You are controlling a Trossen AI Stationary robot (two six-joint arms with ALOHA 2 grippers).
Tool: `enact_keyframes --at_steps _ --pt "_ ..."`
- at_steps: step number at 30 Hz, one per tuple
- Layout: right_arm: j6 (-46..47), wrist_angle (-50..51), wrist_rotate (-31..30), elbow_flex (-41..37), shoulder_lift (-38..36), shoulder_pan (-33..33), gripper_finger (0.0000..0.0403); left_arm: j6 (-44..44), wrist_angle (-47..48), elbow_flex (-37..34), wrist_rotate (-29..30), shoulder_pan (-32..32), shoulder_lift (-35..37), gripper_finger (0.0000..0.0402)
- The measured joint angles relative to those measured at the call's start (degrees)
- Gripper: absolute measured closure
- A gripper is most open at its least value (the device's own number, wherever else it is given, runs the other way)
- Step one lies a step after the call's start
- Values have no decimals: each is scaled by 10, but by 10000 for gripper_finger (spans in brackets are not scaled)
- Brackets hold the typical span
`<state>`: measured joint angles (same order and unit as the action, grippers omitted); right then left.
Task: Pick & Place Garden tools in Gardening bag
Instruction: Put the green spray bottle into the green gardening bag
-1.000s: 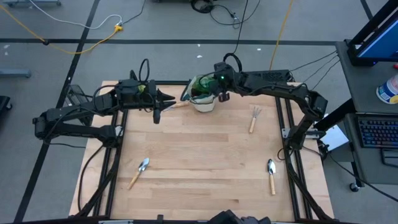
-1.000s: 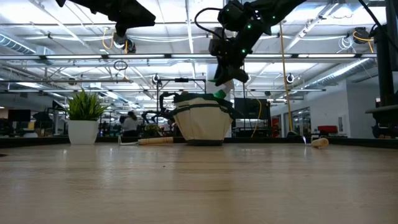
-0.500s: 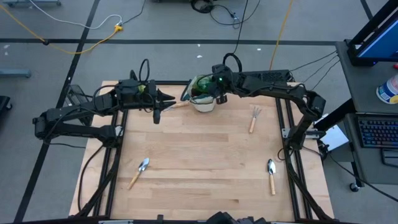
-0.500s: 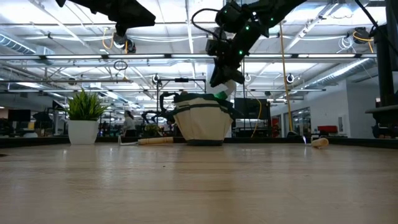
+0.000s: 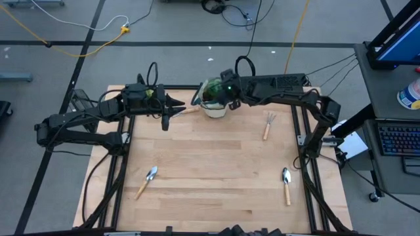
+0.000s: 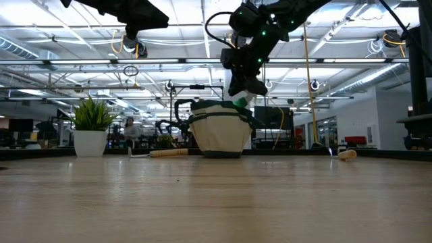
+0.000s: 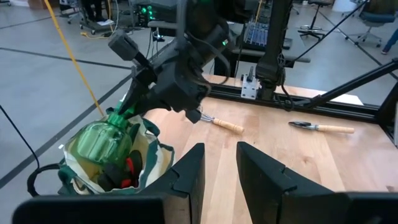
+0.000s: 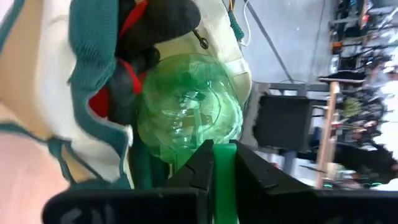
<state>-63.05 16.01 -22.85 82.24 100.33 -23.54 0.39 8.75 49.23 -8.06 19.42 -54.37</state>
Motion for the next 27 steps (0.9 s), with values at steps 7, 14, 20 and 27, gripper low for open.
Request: enact_keyframes --at_steps 7,14,20,27 --pt "-65 18 -12 0 0 23 380 -1 0 0 0 0 0 305" --pt "-158 23 -12 0 0 45 380 -4 0 0 0 0 0 305" --pt "-231 18 -24 1 22 44 380 -14 0 0 -1 0 0 305" --pt "-349 -22 -59 1 47 42 380 -18 0 0 -12 -1 0 305"
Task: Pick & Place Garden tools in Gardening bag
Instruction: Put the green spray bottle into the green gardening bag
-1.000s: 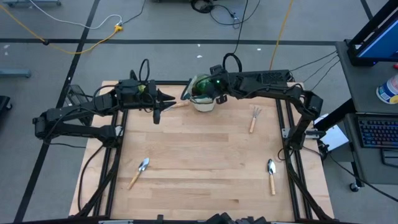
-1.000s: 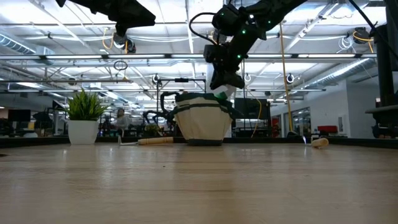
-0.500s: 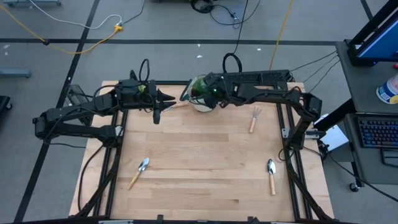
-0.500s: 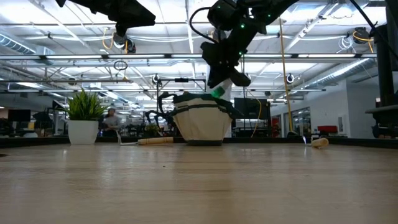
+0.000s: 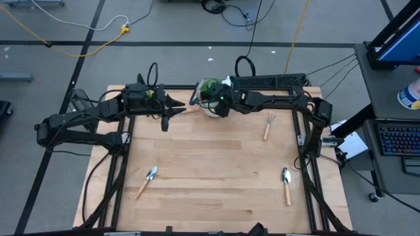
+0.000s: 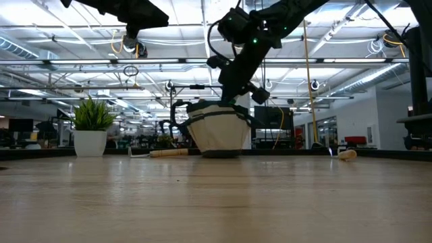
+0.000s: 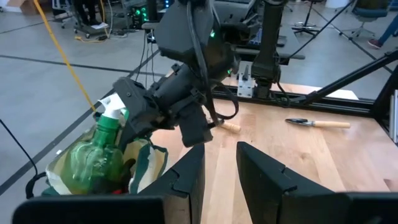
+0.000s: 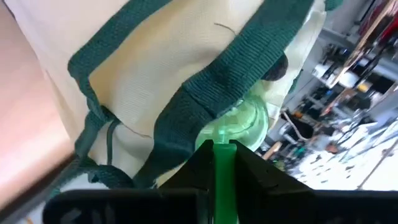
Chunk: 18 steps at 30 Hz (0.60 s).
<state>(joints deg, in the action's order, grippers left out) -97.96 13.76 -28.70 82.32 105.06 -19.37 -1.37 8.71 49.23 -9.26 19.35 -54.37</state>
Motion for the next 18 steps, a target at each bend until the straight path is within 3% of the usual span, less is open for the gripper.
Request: enact_keyframes --at_steps 8,18 --pt "-94 -21 -40 -1 -13 17 380 -16 0 0 -20 0 0 305" --pt "-142 17 -26 -1 -16 30 380 -20 0 0 -44 0 0 305"
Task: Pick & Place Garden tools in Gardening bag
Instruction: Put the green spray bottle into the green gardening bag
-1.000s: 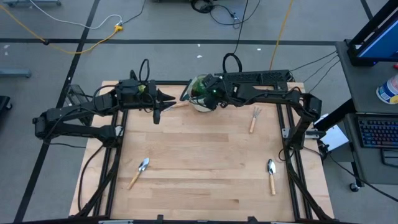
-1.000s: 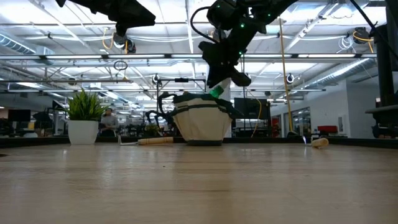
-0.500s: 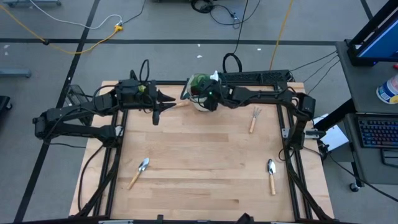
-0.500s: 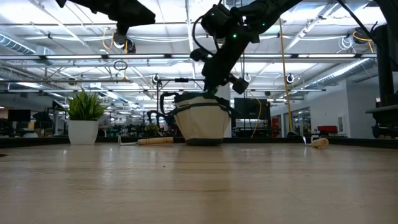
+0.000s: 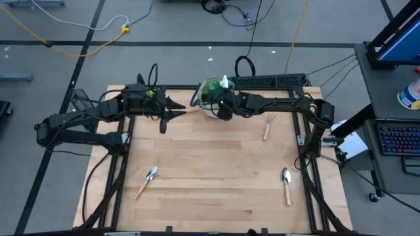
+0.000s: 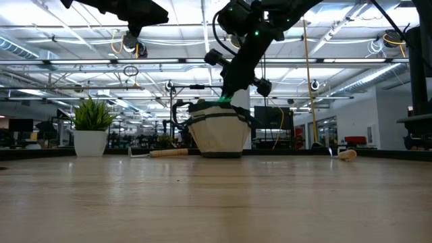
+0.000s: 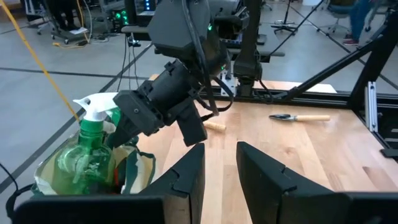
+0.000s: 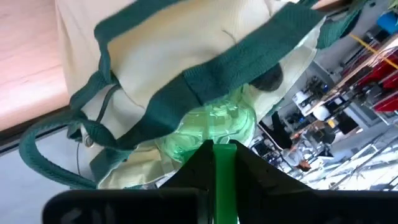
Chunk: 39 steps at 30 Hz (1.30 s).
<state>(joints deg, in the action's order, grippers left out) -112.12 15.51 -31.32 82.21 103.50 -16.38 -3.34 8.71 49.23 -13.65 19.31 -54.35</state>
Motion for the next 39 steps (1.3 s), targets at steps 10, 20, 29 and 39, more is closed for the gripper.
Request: enact_keyframes --at_steps 10,20,29,39 --pt "-30 32 1 1 -11 -4 380 -2 0 0 0 0 0 305" --pt "-30 33 31 -19 -10 -4 380 -7 0 0 0 0 0 305" --pt "-19 9 46 -25 -10 -4 366 -10 0 0 0 0 0 305" --pt "3 -29 63 -26 -10 -5 317 -13 0 0 0 0 0 305"
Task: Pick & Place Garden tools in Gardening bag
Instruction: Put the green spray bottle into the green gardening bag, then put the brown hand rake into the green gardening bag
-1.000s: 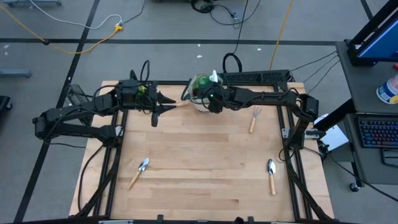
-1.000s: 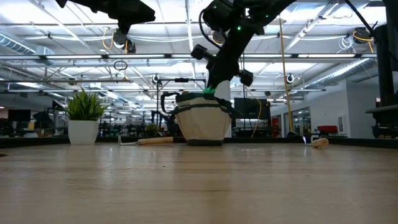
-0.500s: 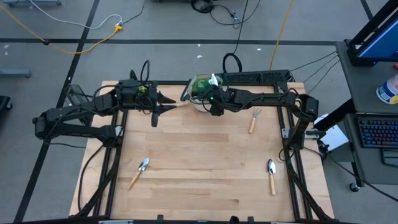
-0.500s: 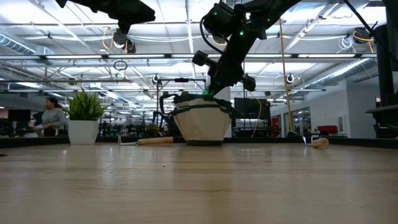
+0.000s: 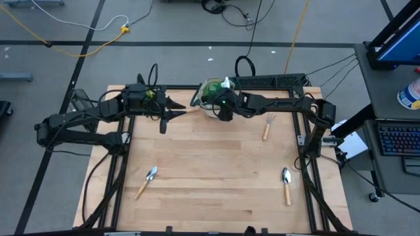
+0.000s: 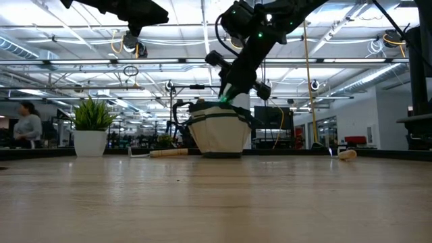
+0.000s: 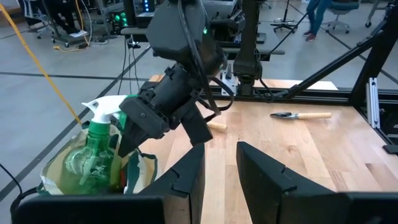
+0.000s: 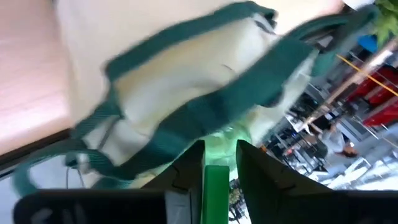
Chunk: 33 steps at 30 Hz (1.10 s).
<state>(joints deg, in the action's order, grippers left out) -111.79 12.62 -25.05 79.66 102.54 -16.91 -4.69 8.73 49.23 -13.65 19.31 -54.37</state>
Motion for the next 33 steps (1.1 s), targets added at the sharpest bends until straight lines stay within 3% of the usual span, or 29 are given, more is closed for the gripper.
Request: enact_keyframes --at_steps 15,33 --pt "-3 -113 -3 0 0 0 301 -1 0 0 0 0 0 305" --pt "16 -140 23 0 0 -4 300 1 0 0 1 0 0 305"
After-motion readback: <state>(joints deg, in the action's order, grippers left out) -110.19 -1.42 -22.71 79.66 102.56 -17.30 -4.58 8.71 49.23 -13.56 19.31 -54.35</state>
